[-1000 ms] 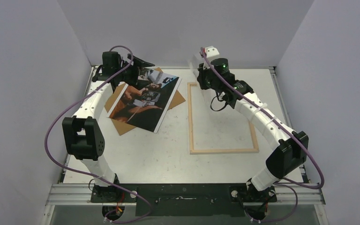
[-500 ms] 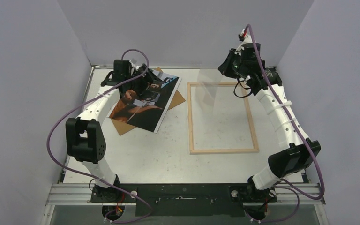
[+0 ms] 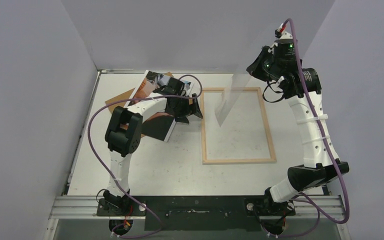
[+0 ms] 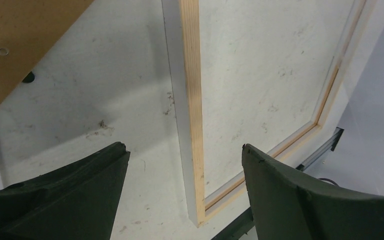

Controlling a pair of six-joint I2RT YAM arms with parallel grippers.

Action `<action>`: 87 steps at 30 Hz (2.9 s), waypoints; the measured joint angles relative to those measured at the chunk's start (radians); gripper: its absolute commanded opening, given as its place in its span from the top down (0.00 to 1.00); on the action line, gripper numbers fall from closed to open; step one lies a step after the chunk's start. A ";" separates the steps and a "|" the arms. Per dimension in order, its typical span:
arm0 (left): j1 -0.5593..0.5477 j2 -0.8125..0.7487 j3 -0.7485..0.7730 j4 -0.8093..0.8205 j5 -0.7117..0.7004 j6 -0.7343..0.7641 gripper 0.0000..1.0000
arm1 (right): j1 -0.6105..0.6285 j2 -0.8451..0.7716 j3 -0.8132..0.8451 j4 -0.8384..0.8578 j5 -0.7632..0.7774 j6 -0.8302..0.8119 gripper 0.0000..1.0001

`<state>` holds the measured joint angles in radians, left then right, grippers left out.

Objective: Put the photo into the frame

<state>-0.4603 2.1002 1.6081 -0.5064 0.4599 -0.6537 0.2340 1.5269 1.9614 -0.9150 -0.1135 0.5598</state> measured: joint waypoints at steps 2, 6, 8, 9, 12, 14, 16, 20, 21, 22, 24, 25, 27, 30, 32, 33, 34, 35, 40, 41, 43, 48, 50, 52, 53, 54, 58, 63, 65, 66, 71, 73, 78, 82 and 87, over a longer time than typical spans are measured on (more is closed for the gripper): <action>-0.018 0.045 0.045 -0.022 -0.016 0.015 0.26 | -0.003 0.000 0.022 -0.033 0.022 0.007 1.00; -0.046 0.115 0.130 -0.063 -0.052 0.045 0.34 | -0.006 -0.005 0.035 -0.071 0.036 0.014 1.00; -0.060 0.145 0.163 -0.082 -0.075 0.058 0.36 | -0.006 -0.009 0.034 -0.084 0.036 0.018 1.00; -0.067 0.158 0.174 -0.090 -0.089 0.061 0.36 | -0.006 -0.011 0.033 -0.086 0.038 0.018 1.00; -0.086 0.176 0.195 -0.105 -0.118 0.062 0.36 | -0.006 -0.021 0.028 -0.095 0.062 0.025 1.00; -0.096 0.183 0.208 -0.112 -0.145 0.060 0.38 | -0.006 -0.027 0.022 -0.100 0.083 0.028 1.00; -0.104 0.190 0.226 -0.126 -0.178 0.055 0.45 | -0.006 -0.032 0.013 -0.109 0.100 0.029 1.00; -0.114 0.219 0.279 -0.176 -0.248 0.047 0.61 | -0.010 -0.033 0.006 -0.127 0.102 0.029 1.00; -0.114 0.229 0.296 -0.190 -0.252 0.046 0.65 | -0.011 -0.033 0.006 -0.130 0.097 0.029 1.00; -0.113 0.239 0.314 -0.201 -0.251 0.046 0.69 | -0.011 -0.033 0.007 -0.133 0.091 0.029 1.00; -0.113 0.257 0.351 -0.224 -0.246 0.049 0.75 | -0.011 -0.030 0.014 -0.142 0.079 0.029 1.00; -0.114 0.265 0.365 -0.233 -0.246 0.053 0.76 | -0.011 -0.027 0.020 -0.147 0.073 0.031 1.00; -0.113 0.274 0.386 -0.250 -0.243 0.061 0.78 | -0.011 -0.020 0.036 -0.159 0.058 0.037 1.00; -0.103 0.274 0.390 -0.262 -0.245 0.078 0.80 | -0.011 -0.011 0.050 -0.163 0.029 0.048 1.00; -0.090 0.274 0.390 -0.266 -0.239 0.091 0.81 | -0.011 -0.003 0.054 -0.166 0.006 0.053 1.00; -0.080 0.274 0.388 -0.267 -0.235 0.099 0.82 | -0.011 0.003 0.059 -0.170 -0.006 0.055 1.00; -0.068 0.273 0.385 -0.268 -0.228 0.108 0.82 | -0.011 0.008 0.064 -0.172 -0.017 0.055 1.00; -0.051 0.270 0.377 -0.266 -0.214 0.118 0.82 | -0.011 0.015 0.064 -0.172 -0.035 0.055 1.00; 0.031 0.253 0.336 -0.259 -0.142 0.164 0.82 | -0.011 0.037 0.066 -0.177 -0.126 0.054 1.00; 0.048 0.250 0.328 -0.257 -0.126 0.171 0.81 | -0.011 0.042 0.068 -0.179 -0.149 0.054 1.00; 0.076 0.247 0.317 -0.257 -0.101 0.184 0.80 | -0.011 0.058 0.081 -0.185 -0.200 0.053 1.00; 0.124 0.244 0.306 -0.262 -0.056 0.213 0.62 | -0.011 0.109 0.130 -0.195 -0.343 0.056 1.00; 0.132 0.244 0.303 -0.266 -0.035 0.224 0.54 | -0.011 0.143 0.180 -0.219 -0.394 0.067 1.00; 0.142 0.242 0.294 -0.262 0.002 0.224 0.53 | -0.008 0.187 0.248 -0.236 -0.444 0.087 1.00; 0.148 0.239 0.289 -0.258 0.025 0.220 0.53 | -0.001 0.203 0.267 -0.237 -0.464 0.099 1.00; 0.155 0.235 0.282 -0.251 0.047 0.214 0.53 | 0.003 0.213 0.275 -0.234 -0.481 0.114 1.00; 0.204 0.194 0.258 -0.220 0.103 0.168 0.54 | 0.034 0.230 0.261 -0.203 -0.551 0.181 1.00; 0.305 0.082 0.218 -0.198 0.088 0.132 0.54 | 0.081 0.273 0.259 -0.152 -0.613 0.243 1.00; 0.351 0.032 0.209 -0.197 0.060 0.132 0.55 | 0.106 0.298 0.248 -0.111 -0.633 0.278 1.00; 0.372 0.010 0.204 -0.197 0.044 0.134 0.55 | 0.120 0.308 0.237 -0.087 -0.641 0.297 1.00; 0.440 -0.059 0.140 -0.202 -0.060 0.137 0.60 | 0.171 0.363 0.167 0.017 -0.664 0.377 1.00; 0.451 -0.069 0.093 -0.199 -0.106 0.131 0.60 | 0.180 0.394 0.145 0.049 -0.663 0.391 1.00; 0.455 -0.071 -0.024 -0.204 -0.145 0.107 0.61 | 0.166 0.445 0.057 0.090 -0.656 0.384 1.00; 0.454 -0.071 -0.056 -0.192 -0.142 0.095 0.61 | 0.128 0.507 0.016 0.071 -0.658 0.306 1.00; 0.454 -0.071 -0.084 -0.165 -0.135 0.084 0.61 | 0.061 0.636 0.053 -0.042 -0.657 0.146 1.00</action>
<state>-0.0067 2.0296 1.5242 -0.6716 0.3252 -0.5697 0.2951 2.1628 2.0140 -0.9569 -0.7708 0.7063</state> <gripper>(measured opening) 0.392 0.030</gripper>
